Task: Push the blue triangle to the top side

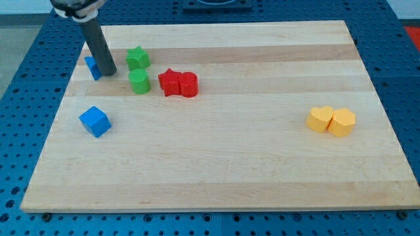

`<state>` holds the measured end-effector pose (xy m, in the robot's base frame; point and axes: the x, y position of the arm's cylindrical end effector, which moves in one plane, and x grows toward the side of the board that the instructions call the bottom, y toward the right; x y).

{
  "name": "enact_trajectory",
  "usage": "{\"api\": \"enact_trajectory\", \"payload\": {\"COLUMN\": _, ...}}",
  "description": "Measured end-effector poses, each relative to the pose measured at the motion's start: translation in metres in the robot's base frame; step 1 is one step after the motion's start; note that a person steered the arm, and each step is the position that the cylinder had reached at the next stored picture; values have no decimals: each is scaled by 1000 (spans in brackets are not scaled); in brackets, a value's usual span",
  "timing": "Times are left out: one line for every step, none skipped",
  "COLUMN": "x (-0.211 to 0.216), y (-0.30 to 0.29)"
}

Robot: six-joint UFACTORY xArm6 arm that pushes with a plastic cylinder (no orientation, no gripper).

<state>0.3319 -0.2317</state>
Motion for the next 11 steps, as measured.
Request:
{"api": "enact_trajectory", "payload": {"x": 14, "y": -4}}
{"api": "enact_trajectory", "payload": {"x": 50, "y": -16}}
{"api": "enact_trajectory", "payload": {"x": 34, "y": -47}}
{"api": "enact_trajectory", "payload": {"x": 1, "y": -48}}
{"api": "enact_trajectory", "payload": {"x": -16, "y": -48}}
{"api": "enact_trajectory", "payload": {"x": 13, "y": -60}}
{"api": "enact_trajectory", "payload": {"x": 20, "y": -41}}
{"api": "enact_trajectory", "payload": {"x": -1, "y": -17}}
{"api": "enact_trajectory", "payload": {"x": -33, "y": -15}}
{"api": "enact_trajectory", "payload": {"x": -44, "y": -15}}
{"api": "enact_trajectory", "payload": {"x": -42, "y": -15}}
